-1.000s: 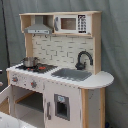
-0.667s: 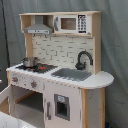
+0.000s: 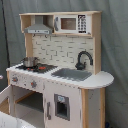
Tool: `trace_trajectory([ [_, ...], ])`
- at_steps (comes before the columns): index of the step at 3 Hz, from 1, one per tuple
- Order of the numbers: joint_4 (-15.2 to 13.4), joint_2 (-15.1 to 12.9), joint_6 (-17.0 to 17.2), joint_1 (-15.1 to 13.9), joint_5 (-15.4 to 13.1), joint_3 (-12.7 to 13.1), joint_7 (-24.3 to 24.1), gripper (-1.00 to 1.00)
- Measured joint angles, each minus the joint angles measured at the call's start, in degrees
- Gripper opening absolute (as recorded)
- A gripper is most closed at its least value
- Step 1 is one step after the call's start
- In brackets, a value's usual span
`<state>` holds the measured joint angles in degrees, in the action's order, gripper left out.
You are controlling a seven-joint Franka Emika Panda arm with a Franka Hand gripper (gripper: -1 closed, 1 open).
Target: Play with the kitchen
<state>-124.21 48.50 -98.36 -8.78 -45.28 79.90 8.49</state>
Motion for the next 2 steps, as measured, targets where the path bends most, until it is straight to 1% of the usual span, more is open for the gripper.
trace_trajectory([
  [1, -2.6, 0.0, -3.5, -0.9, -4.6, 0.8, -1.0, 1.00],
  [2, -6.2, 0.0, -8.0, -1.3, -8.0, 0.8, -3.6, 1.00],
])
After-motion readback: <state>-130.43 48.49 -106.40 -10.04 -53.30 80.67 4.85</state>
